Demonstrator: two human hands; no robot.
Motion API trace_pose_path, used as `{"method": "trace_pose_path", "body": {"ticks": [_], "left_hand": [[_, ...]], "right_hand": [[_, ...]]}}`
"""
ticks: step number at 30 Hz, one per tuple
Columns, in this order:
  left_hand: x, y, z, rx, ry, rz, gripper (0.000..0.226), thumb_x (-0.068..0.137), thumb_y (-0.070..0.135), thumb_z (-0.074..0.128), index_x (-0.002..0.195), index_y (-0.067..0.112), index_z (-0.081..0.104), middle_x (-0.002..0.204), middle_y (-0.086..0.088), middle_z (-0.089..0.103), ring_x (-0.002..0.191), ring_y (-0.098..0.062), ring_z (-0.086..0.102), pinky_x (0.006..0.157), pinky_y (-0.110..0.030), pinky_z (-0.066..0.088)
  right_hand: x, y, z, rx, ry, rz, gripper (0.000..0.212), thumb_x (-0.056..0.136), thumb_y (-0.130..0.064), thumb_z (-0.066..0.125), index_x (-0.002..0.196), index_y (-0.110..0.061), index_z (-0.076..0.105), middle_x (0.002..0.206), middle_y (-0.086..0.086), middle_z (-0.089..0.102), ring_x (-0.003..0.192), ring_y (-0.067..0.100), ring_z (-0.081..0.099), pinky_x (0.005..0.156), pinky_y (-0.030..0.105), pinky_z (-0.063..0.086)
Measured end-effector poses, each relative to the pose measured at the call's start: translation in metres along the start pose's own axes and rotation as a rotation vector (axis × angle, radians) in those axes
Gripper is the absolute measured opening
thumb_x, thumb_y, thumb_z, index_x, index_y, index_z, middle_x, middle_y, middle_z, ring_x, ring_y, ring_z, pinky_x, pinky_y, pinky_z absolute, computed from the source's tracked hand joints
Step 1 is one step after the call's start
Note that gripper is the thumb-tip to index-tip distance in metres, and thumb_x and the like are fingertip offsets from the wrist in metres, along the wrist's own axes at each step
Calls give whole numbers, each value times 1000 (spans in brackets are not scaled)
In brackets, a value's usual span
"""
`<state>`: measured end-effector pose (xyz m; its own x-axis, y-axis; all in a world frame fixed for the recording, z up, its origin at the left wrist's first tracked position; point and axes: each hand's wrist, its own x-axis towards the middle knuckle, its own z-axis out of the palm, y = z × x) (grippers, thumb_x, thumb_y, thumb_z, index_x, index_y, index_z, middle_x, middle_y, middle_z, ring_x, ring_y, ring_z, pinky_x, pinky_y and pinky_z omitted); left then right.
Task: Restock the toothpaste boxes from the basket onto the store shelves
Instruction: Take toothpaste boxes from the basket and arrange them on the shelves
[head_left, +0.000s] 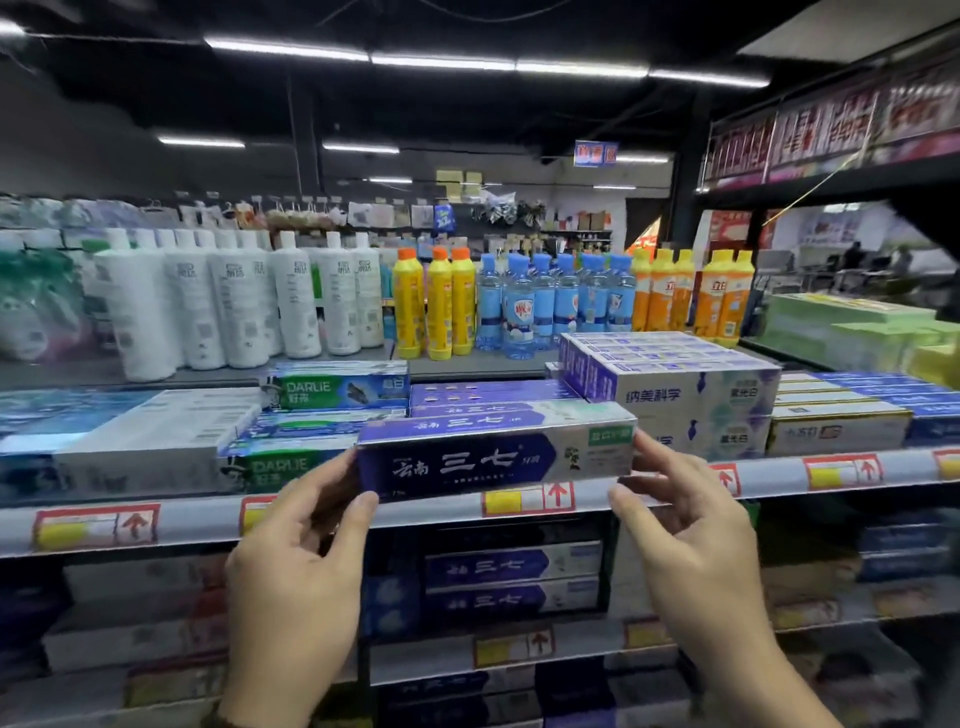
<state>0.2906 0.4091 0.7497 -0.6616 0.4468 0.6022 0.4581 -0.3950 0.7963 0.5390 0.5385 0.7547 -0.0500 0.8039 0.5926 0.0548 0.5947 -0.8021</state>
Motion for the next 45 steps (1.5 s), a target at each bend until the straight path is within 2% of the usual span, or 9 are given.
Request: {"method": "trace_pose_path", "body": {"ticks": [6, 8, 10, 13, 18, 25, 31, 39, 45], "left_hand": [[34, -1, 9, 162, -30, 76, 42, 90, 16, 79, 118, 46, 69, 112, 18, 75, 96, -3, 73, 88, -18, 57], [43, -2, 13, 216, -25, 74, 41, 90, 18, 80, 119, 46, 70, 108, 21, 75, 92, 0, 73, 86, -22, 58], [52, -3, 19, 255, -24, 78, 39, 90, 18, 81, 121, 40, 74, 105, 23, 74, 89, 5, 71, 86, -17, 57], [66, -7, 26, 291, -17, 57, 37, 89, 17, 83, 120, 36, 76, 98, 25, 74, 87, 9, 71, 87, -18, 56], [87, -12, 38, 383, 3, 6, 34, 86, 18, 85, 117, 30, 78, 90, 21, 74, 83, 5, 71, 92, -29, 57], [105, -15, 44, 467, -19, 4, 28, 85, 17, 87, 110, 24, 80, 88, 18, 73, 87, 1, 70, 94, -31, 58], [115, -16, 51, 531, -37, -8, 26, 82, 16, 89, 107, 20, 81, 86, 14, 75, 83, 5, 67, 95, -31, 57], [121, -22, 60, 605, -80, 8, 14, 86, 17, 85, 98, 20, 78, 82, 12, 75, 81, 5, 67, 86, -20, 47], [124, -22, 66, 627, -101, -6, 13, 88, 21, 84, 98, 24, 76, 83, 13, 74, 81, 3, 67, 87, -24, 52]], "right_hand": [[27, -6, 5, -166, -184, 65, 75, 97, -27, 73, 161, -40, 37, 118, -9, 50, 109, 5, 60, 98, 41, 55], [36, -11, 8, -206, -250, 81, 81, 98, -30, 73, 164, -43, 28, 118, -10, 48, 101, -1, 59, 93, 32, 53], [46, -12, 13, -204, -292, 102, 87, 98, -29, 75, 164, -45, 21, 116, -8, 51, 95, 2, 60, 85, 24, 50], [62, -6, 22, -135, -298, 138, 92, 96, -23, 77, 166, -43, 20, 103, -1, 62, 90, 17, 64, 84, 36, 57], [77, -3, 28, 38, -381, 251, 92, 103, -11, 68, 168, -40, 11, 73, 7, 69, 67, 34, 76, 55, 26, 52], [86, -2, 36, -13, -439, 289, 93, 104, -15, 66, 169, -40, 4, 74, 14, 75, 62, 39, 74, 51, 33, 49], [93, 3, 40, -8, -443, 319, 93, 104, -15, 66, 169, -36, 4, 73, 14, 75, 55, 32, 70, 46, 30, 49], [93, 12, 46, -127, -465, 282, 96, 104, -21, 63, 169, -34, -6, 71, 7, 75, 56, 26, 72, 59, 38, 62], [77, 14, 44, -119, -456, 241, 93, 105, -18, 59, 168, -35, -7, 75, 7, 76, 55, 32, 71, 55, 28, 58]]}}
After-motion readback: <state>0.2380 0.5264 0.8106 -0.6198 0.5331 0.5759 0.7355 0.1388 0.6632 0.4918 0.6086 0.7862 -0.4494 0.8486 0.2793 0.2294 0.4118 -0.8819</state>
